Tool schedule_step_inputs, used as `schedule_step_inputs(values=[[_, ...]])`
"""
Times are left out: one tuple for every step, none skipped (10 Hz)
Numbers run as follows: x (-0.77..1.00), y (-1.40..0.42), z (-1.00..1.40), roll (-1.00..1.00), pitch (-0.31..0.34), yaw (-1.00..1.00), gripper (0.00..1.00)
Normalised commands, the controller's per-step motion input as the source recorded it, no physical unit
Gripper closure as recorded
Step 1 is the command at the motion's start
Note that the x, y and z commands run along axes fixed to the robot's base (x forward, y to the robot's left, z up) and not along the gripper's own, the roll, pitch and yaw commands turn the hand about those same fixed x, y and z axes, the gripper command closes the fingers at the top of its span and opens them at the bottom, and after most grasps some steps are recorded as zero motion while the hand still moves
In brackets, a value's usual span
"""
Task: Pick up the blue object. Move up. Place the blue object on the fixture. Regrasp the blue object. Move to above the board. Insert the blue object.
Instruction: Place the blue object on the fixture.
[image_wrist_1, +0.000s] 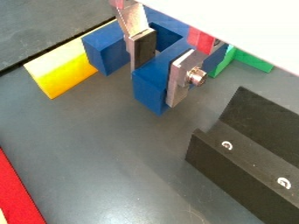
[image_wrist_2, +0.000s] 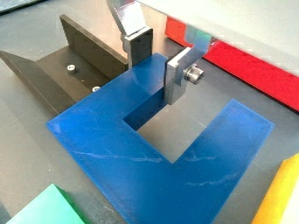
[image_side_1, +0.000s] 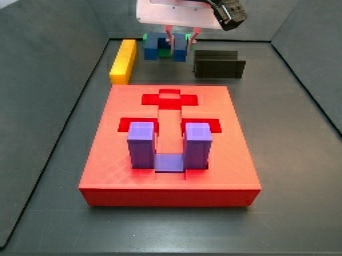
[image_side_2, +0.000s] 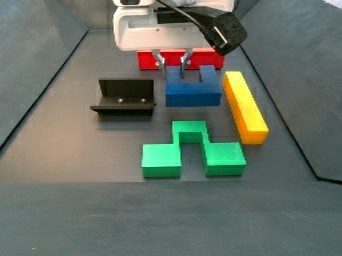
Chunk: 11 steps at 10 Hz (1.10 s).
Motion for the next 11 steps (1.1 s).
schedule_step_inputs(values=[[0.01,0.0,0.0,0.13,0.0,0.0,1.0],[0.0,0.0,0.0,0.11,0.0,0.0,1.0],[0.0,0.0,0.01,0.03,0.0,0.0,1.0],[-0.01,0.0,0.0,0.0,0.0,-0.03,1.0],[0.23,-0.15,0.17,0.0,0.0,-0.19,1.0],[0.63,0.0,0.6,-0.58,0.0,-0.39,1.0],[0.63,0.04,0.52,-1.0,-0.04,-0.41,1.0],[0.6,0.05,0.42,-1.0,-0.146,-0.4,1.0],[0.59,0.07,0.35,-1.0,-0.194,-0.36,1.0],[0.58,0.07,0.3,-1.0,-0.217,-0.33,1.0],[0.57,0.09,0.28,-1.0,-0.226,-0.31,1.0]])
